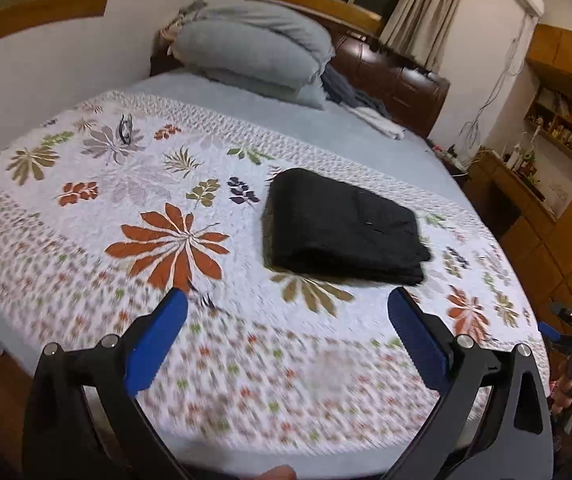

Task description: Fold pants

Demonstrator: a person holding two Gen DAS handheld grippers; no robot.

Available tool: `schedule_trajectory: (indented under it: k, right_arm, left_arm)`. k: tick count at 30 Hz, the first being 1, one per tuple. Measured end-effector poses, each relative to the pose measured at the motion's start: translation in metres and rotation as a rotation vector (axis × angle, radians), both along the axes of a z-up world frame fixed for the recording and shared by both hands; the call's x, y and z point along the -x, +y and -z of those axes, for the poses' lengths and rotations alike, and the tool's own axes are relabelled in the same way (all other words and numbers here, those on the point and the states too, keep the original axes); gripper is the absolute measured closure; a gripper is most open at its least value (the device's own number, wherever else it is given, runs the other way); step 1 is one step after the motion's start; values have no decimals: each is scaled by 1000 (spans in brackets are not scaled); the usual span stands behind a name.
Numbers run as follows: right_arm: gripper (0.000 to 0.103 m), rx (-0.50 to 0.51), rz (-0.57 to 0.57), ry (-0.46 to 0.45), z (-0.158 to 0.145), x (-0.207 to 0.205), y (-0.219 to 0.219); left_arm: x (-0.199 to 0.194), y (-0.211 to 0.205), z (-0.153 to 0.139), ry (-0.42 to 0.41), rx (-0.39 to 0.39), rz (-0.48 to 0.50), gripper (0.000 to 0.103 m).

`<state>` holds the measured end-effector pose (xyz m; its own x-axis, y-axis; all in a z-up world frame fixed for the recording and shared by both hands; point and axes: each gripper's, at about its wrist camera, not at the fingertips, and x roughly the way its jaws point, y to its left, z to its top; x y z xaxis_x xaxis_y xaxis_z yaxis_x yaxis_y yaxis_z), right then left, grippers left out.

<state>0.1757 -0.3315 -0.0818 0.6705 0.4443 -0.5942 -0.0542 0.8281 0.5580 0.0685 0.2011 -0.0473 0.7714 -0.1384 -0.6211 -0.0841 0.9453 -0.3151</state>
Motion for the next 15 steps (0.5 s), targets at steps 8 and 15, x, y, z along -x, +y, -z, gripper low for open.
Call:
schedule_trajectory:
  k: [8,15]
  right_arm:
    - [3,31,7,-85,-39,101,7]
    - [3,96,-49,-154,-83,162,33]
  left_arm:
    - [90,-47,-55,-68,-58,10,3]
    - [149,-85,-94,-104,-161,-2,3]
